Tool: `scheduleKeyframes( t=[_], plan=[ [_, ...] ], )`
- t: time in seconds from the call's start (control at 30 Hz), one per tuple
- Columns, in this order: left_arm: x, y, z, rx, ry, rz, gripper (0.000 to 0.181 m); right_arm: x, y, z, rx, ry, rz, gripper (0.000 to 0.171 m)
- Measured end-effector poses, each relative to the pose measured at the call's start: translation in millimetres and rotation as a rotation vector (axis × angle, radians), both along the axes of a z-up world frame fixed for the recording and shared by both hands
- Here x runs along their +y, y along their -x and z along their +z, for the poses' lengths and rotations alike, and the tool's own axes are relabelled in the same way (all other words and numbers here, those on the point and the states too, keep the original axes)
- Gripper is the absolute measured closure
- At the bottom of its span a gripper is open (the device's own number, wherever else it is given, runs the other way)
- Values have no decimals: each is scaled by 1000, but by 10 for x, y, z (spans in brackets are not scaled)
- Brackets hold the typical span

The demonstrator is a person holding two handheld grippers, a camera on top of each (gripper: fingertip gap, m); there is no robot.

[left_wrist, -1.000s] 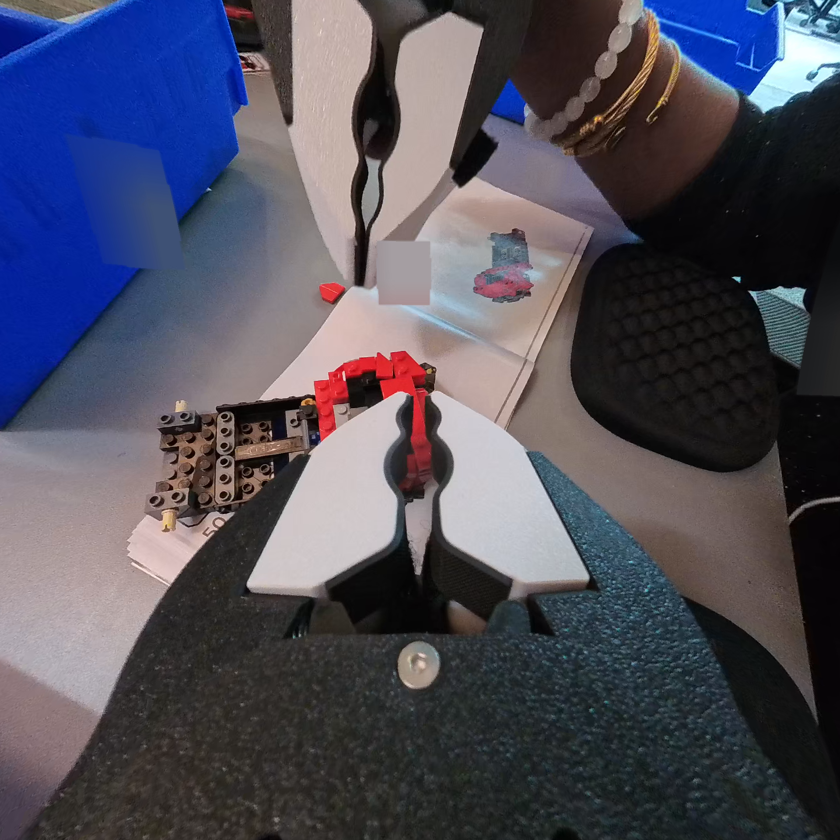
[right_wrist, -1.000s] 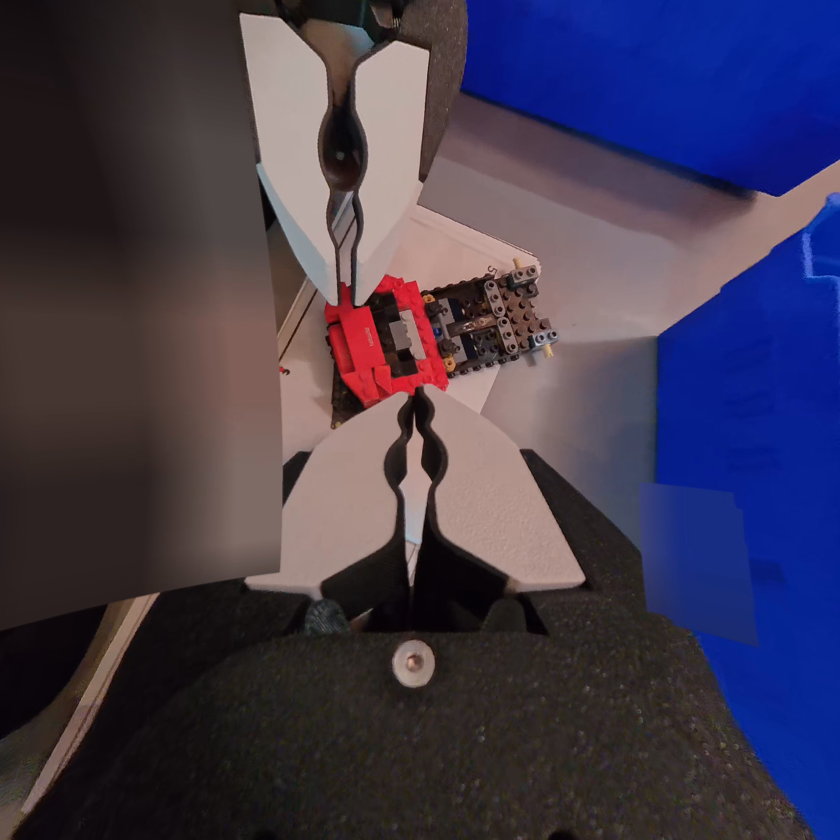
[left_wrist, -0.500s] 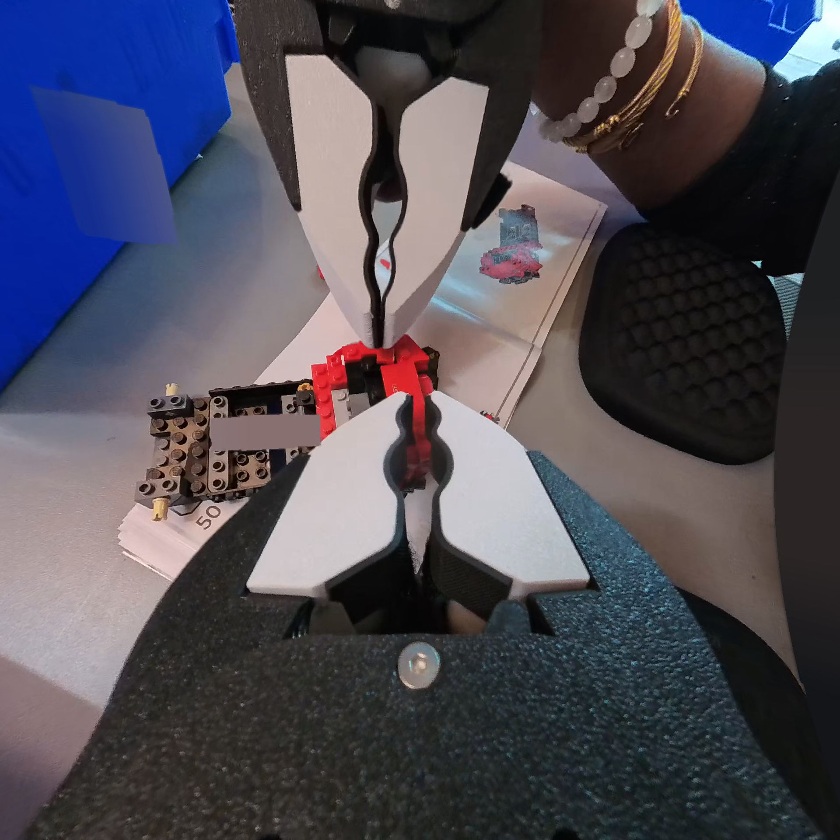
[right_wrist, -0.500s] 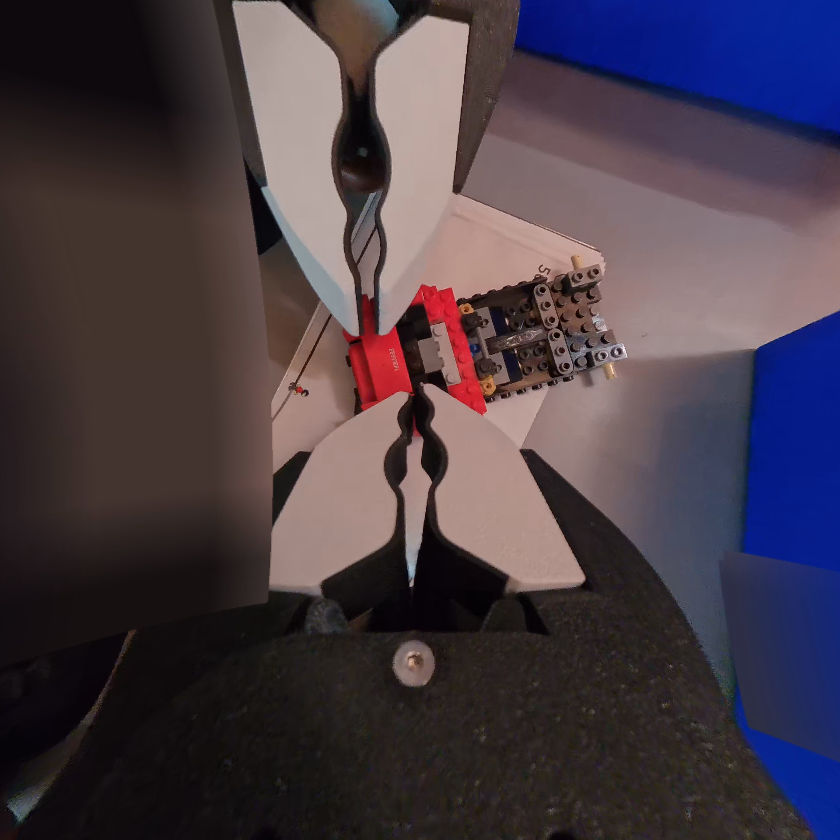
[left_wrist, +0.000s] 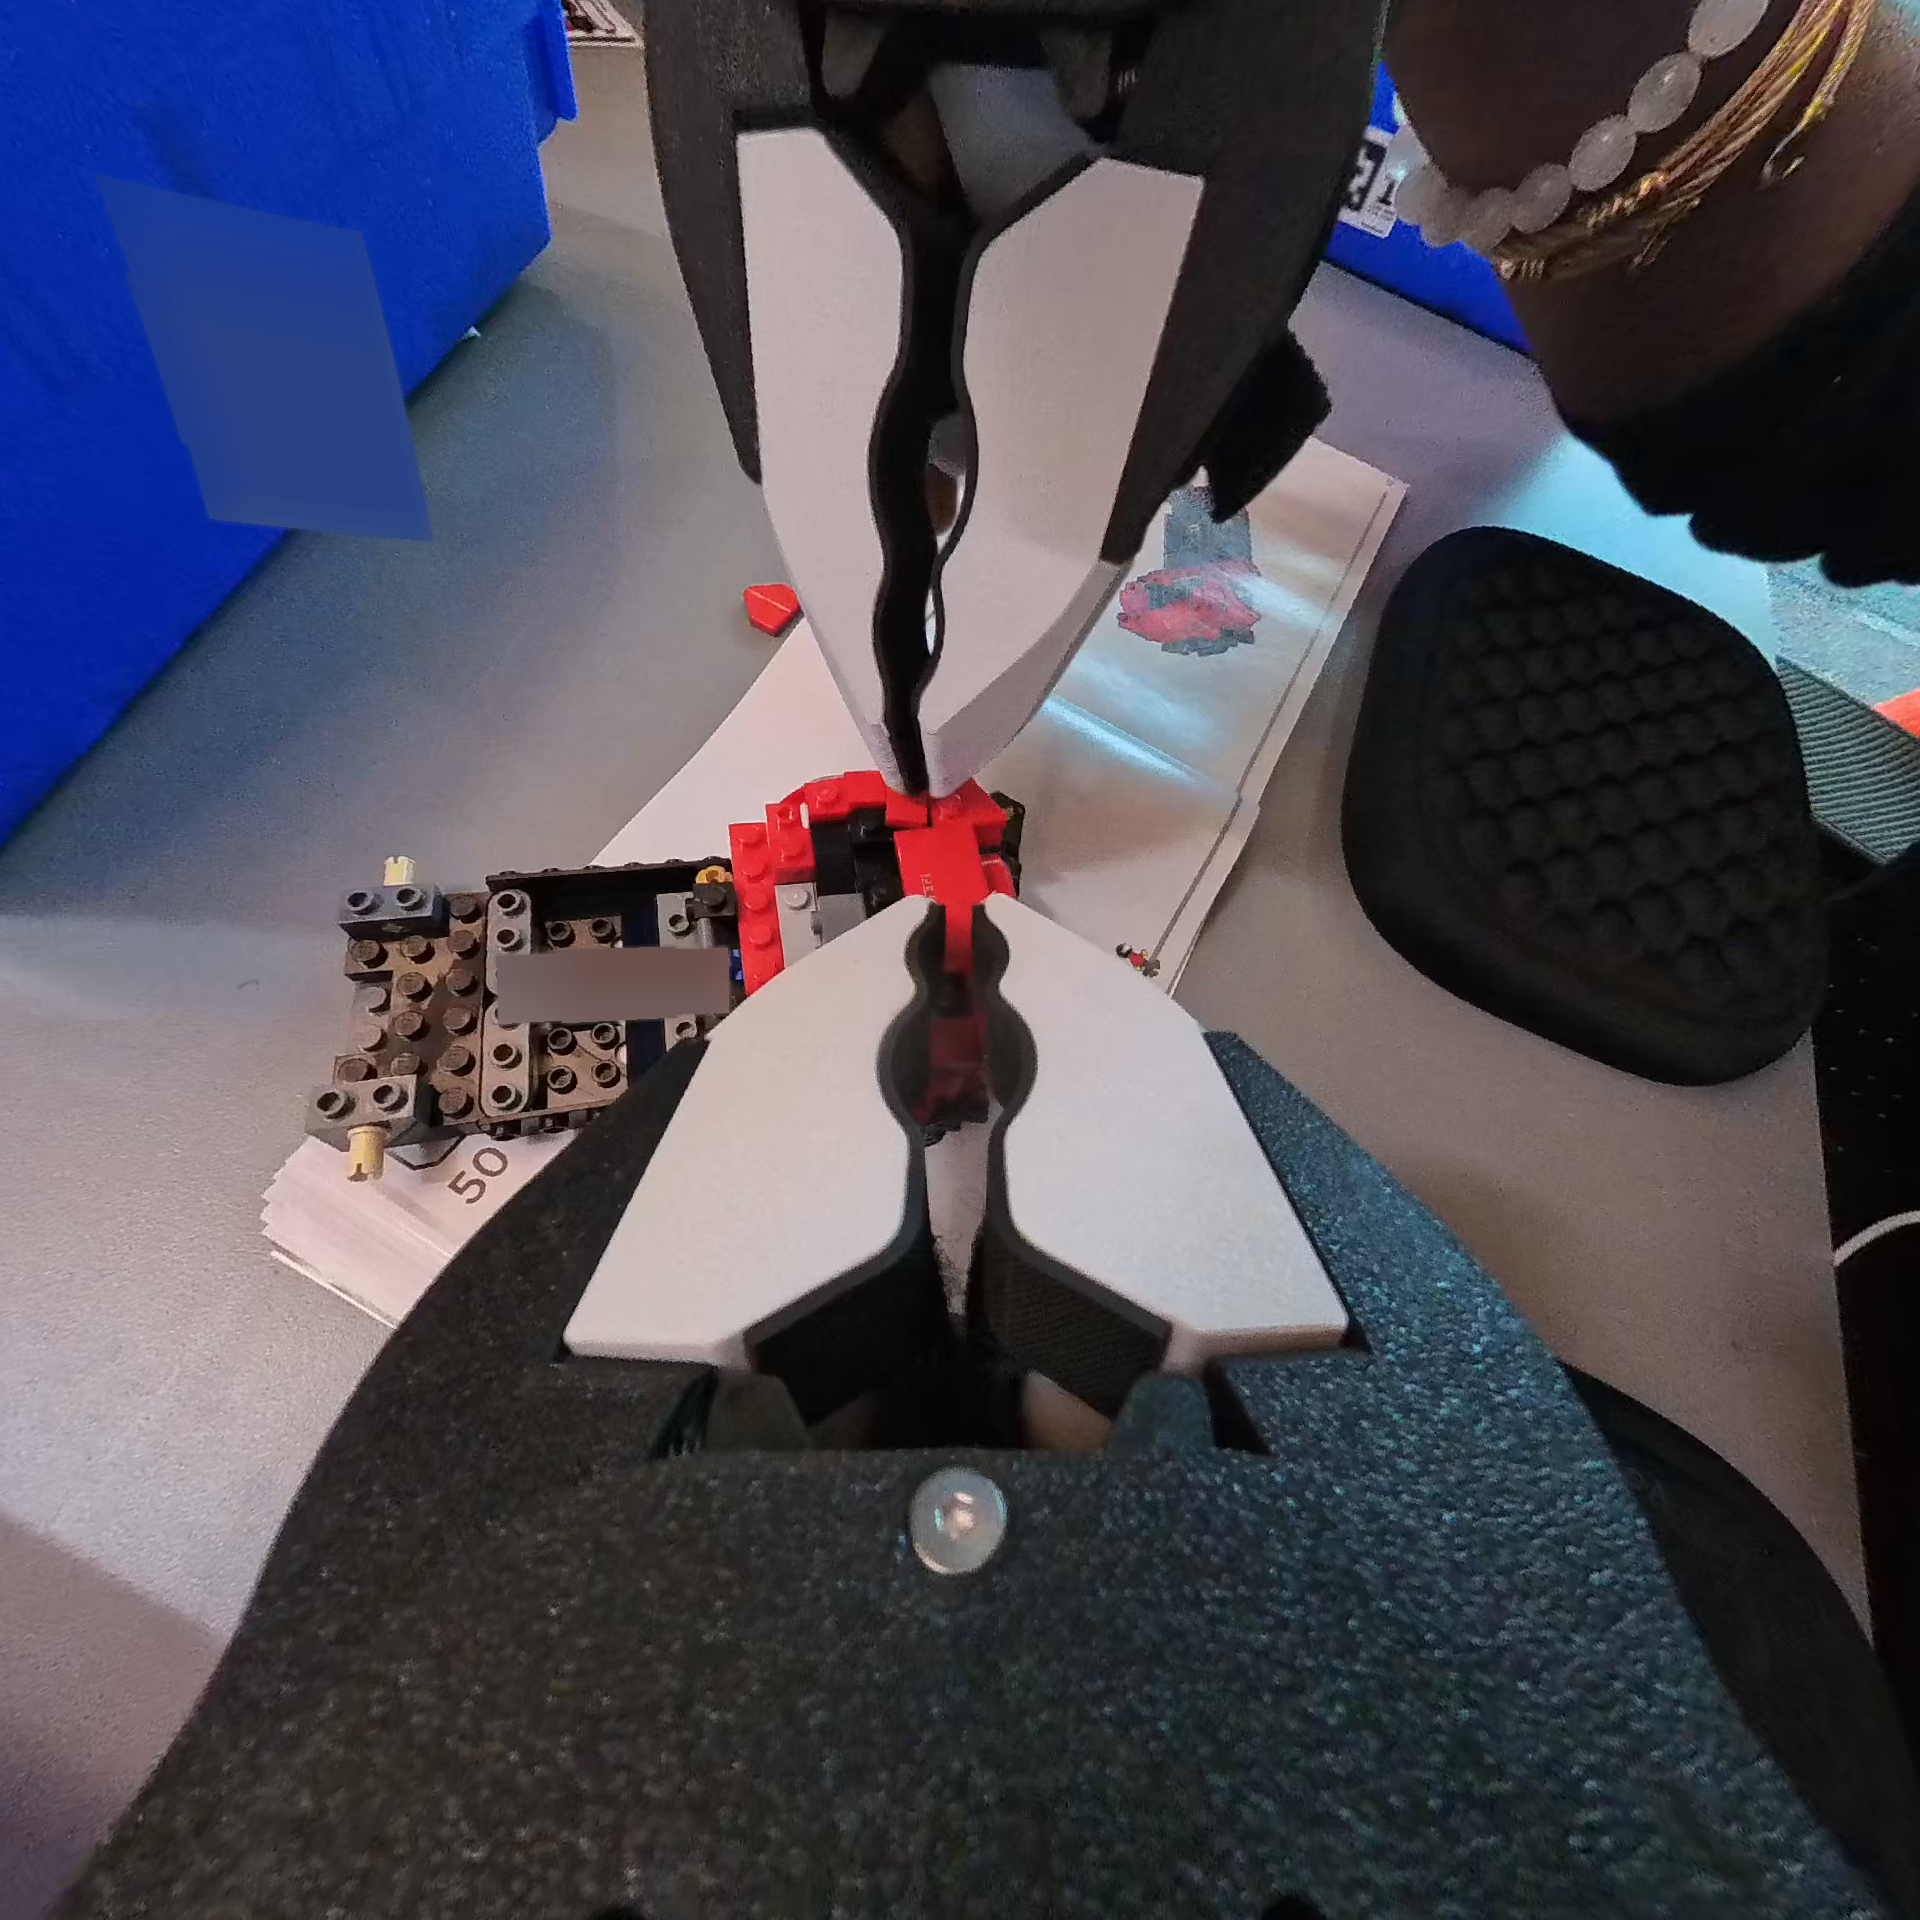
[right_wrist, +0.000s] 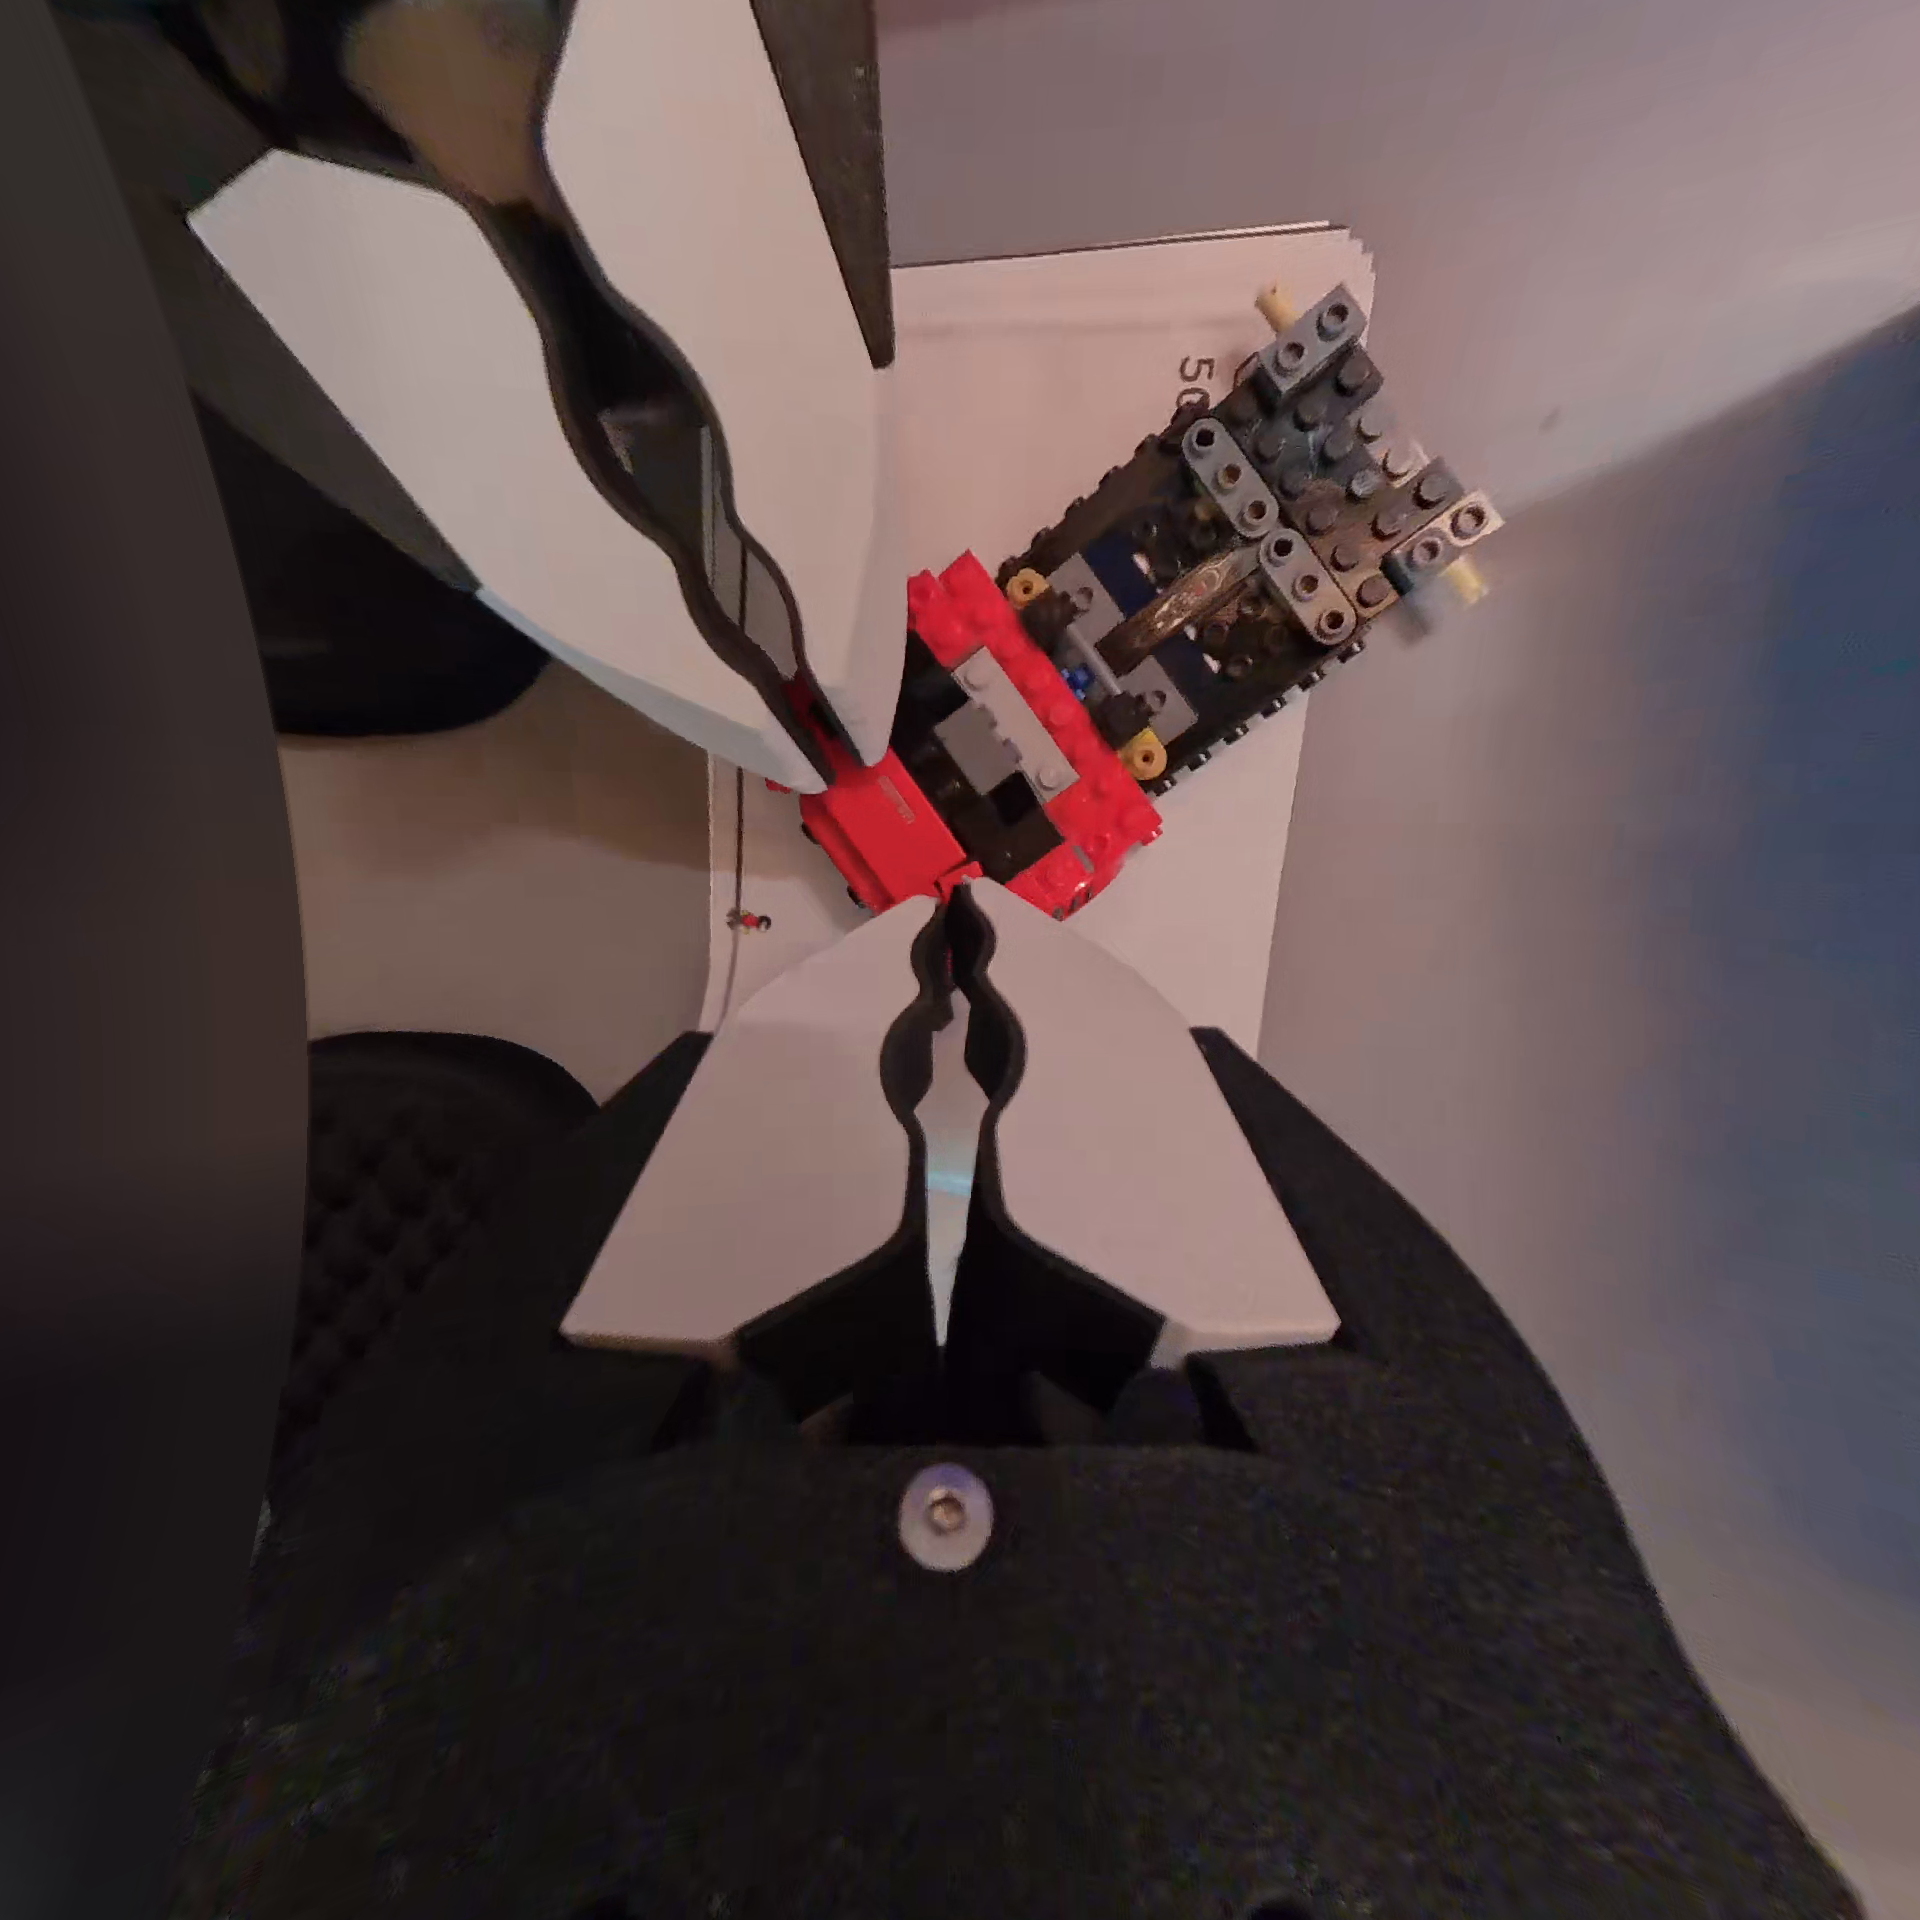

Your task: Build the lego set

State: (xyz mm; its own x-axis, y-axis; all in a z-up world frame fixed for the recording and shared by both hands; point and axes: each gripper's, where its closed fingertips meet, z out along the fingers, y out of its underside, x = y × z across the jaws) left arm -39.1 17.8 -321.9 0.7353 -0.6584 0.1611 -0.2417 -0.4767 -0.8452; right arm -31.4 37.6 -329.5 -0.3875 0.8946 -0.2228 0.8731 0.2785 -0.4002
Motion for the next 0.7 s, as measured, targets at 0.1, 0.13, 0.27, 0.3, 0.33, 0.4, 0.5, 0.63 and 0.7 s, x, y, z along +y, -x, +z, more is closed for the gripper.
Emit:
scheduleKeyframes(
  t=[0.1,0.13,0.27,0.3,0.33,0.4,0.5,0.63,0.7],
  plan=[
    [1,2,7,-3,-3,2,178,24,23,29,6,21,16,160],
    [1,2,7,-3,-3,2,178,27,29,51,13,33,30,157],
    [-2,0,0,-4,1,0,178,16,12,87,26,39,127,152],
    [-3,0,-4,-3,4,-2,178,-3,3,87,24,45,153,151],
    [-4,-1,-9,-2,6,-2,177,-21,-5,82,21,49,174,149],
    [-5,-3,-9,-2,5,-4,177,-42,-12,64,18,45,210,144],
    [-6,-1,-3,-4,4,-5,178,-74,-25,30,6,38,247,139],
    [-7,-1,-4,-5,5,-5,178,-96,-16,24,6,40,264,139],
    [-8,-3,-5,-5,5,-7,177,-90,-15,16,2,34,267,139]
  ],
)
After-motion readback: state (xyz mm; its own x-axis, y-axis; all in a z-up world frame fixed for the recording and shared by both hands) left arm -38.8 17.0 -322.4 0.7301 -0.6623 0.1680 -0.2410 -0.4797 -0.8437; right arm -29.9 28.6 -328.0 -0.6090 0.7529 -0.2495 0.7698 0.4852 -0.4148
